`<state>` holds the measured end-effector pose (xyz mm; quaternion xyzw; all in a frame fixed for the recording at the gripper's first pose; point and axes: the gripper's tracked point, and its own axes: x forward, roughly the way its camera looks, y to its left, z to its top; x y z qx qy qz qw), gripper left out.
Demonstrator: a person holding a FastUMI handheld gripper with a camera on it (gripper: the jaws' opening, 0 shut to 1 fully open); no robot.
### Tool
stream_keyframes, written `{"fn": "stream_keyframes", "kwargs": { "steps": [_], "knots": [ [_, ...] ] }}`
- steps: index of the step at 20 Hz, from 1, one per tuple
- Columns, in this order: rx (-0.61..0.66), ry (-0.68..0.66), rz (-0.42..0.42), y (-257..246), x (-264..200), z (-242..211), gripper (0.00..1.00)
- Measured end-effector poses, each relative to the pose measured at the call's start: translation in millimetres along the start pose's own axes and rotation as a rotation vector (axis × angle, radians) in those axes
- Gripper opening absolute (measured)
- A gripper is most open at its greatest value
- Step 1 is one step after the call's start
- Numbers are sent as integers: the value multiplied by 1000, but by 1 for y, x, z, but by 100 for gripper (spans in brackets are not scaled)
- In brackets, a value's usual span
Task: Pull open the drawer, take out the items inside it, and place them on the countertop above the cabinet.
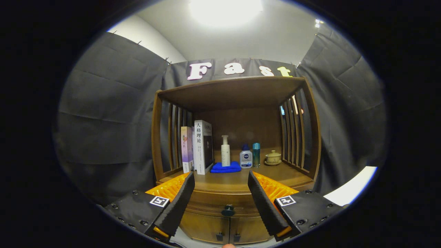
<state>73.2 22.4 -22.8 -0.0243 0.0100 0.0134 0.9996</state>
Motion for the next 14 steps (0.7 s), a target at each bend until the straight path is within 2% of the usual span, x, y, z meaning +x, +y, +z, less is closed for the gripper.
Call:
{"fn": "stream_keyframes", "kwargs": {
  "steps": [14],
  "knots": [
    [-22, 111, -10, 4, 67, -88, 97]
  ]
}}
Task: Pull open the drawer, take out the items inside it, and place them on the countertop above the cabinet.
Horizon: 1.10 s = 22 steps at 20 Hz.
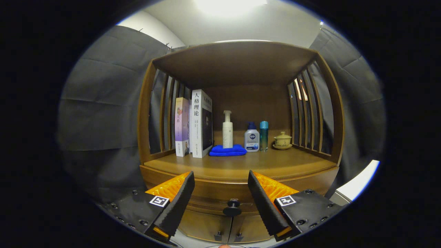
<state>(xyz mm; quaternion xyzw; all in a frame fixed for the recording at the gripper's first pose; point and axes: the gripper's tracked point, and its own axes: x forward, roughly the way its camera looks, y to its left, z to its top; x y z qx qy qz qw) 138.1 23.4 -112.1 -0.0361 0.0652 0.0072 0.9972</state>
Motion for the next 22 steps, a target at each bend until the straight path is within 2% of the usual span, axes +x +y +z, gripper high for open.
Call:
{"fn": "stream_keyframes", "kwargs": {
  "steps": [7, 13, 22],
  "knots": [
    [28, 76, -1, -2, 23, -49, 97],
    [6, 151, -45, -14, 32, -89, 97],
    [49, 220, -69, -22, 36, -110, 57]
  ]
}}
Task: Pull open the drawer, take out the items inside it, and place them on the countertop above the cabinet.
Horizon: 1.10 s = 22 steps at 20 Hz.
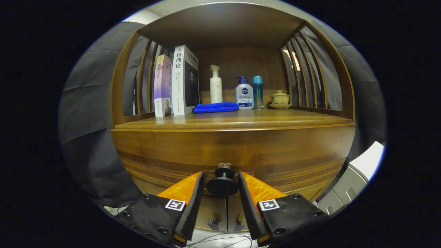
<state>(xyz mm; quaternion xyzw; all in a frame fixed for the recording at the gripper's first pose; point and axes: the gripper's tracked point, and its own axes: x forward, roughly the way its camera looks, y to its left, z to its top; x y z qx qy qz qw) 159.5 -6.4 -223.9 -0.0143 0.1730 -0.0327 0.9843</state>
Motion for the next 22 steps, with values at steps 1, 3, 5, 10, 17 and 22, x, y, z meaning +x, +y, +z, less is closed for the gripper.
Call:
{"fn": "stream_keyframes", "kwargs": {
  "steps": [1, 3, 5, 10, 17, 22],
  "knots": [
    [5, 9, 1, 2, 1, -1, 53],
    [-11, 22, -3, 2, 2, -1, 42],
    [-34, 32, -6, 2, 4, -1, 29],
    [-22, 36, 11, 0, -11, -4, 28],
    [-39, 32, 22, 2, -42, -11, 28],
    [-49, 31, 30, 3, -63, -16, 28]
  ]
}}
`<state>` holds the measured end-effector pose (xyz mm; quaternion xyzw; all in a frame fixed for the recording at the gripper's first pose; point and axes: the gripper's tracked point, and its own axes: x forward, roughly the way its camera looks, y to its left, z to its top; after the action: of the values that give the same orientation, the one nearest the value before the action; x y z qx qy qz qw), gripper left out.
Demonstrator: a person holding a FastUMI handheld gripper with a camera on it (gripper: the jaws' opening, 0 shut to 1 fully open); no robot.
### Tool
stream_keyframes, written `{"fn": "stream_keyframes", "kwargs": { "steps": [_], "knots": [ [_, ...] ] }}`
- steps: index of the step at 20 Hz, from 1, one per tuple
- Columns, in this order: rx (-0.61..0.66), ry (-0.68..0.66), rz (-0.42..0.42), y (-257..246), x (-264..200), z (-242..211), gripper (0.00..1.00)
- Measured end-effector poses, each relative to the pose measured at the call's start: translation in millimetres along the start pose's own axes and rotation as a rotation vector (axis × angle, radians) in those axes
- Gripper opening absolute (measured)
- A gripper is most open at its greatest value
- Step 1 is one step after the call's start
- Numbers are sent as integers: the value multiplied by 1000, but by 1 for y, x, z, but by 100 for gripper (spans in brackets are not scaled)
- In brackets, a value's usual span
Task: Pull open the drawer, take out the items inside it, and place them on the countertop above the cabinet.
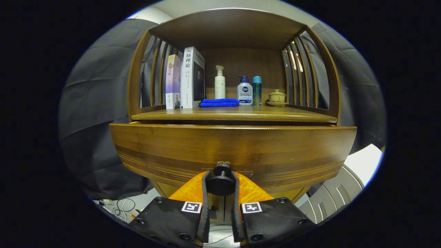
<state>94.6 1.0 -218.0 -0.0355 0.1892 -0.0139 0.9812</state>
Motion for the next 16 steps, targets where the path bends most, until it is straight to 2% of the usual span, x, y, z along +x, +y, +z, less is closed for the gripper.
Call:
{"fn": "stream_keyframes", "kwargs": {
  "steps": [16],
  "knots": [
    [-14, 23, 29, 7, -56, -21, 28]
  ]
}}
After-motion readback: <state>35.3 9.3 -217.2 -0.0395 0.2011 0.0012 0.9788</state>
